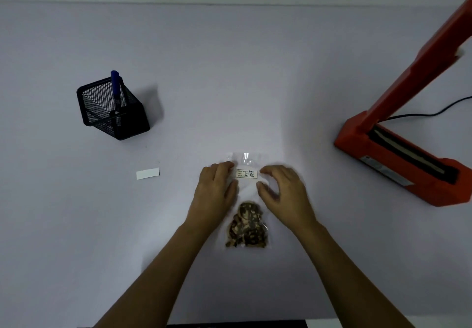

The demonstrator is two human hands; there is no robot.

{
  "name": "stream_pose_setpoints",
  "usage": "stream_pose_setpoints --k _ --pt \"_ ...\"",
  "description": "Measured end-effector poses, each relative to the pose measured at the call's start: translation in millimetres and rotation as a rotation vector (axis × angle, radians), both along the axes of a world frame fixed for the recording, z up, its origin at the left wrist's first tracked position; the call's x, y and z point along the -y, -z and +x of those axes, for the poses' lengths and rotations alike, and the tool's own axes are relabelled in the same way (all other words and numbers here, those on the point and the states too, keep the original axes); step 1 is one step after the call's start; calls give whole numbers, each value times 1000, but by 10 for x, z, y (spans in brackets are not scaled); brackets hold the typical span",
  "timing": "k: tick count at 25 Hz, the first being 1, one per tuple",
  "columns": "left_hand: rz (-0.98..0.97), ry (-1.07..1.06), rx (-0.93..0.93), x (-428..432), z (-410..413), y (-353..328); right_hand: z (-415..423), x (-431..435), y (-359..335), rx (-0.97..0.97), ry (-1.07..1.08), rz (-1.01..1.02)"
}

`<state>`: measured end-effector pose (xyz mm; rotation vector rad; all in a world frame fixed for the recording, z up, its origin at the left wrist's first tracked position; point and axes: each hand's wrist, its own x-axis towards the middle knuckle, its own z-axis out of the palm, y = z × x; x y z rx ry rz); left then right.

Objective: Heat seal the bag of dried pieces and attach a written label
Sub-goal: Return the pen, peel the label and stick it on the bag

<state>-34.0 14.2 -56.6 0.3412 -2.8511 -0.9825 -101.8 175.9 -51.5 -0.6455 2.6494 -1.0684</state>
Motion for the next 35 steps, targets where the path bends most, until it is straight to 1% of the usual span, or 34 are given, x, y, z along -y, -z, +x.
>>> stream_pose_setpoints --k 3,5,9,14,17,20,30,35 --pt "-197 202 -35 134 75 76 -10 -89 52 -93 -155 83" --pt "-265 255 -28 137 91 96 -5 -98 79 -159 -214 148" --pt "-262 260 -15 110 103 139 -3 -99 113 -206 -239 183" --pt "-191 228 -53 122 90 176 8 -111 188 -241 -203 115" --pt "-181 207 -83 124 70 169 5 -99 203 -270 -168 65" --pt "-172 190 -103 130 94 184 10 -107 216 -267 -166 68" --pt "-300 248 -95 127 117 255 9 -107 244 -290 -195 140" --pt "-301 259 -83 122 101 243 0 -103 253 -308 -215 183"
